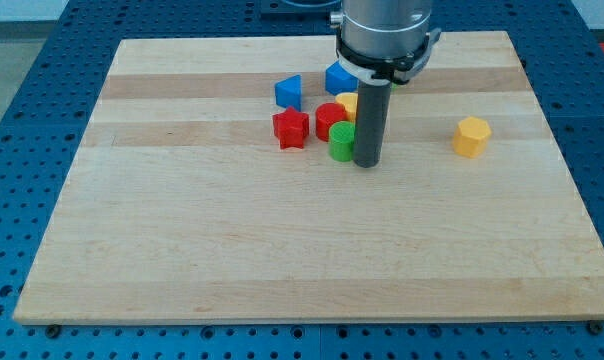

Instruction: Move the red star and yellow heart into the red circle

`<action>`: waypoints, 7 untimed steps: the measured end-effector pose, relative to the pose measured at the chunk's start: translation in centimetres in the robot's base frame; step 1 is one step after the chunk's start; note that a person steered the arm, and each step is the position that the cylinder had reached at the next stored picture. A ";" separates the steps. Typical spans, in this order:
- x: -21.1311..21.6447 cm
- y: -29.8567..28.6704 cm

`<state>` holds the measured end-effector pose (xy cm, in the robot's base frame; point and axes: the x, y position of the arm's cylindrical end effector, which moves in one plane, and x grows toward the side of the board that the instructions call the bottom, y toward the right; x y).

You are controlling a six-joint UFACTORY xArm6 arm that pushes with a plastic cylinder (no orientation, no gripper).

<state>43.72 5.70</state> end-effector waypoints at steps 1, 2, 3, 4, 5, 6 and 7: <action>0.1 -5.0; 0.3 -10.8; -1.7 -12.3; -3.5 -8.2; -3.6 -6.1; -3.0 -6.6; -2.6 -6.6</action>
<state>41.14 -0.92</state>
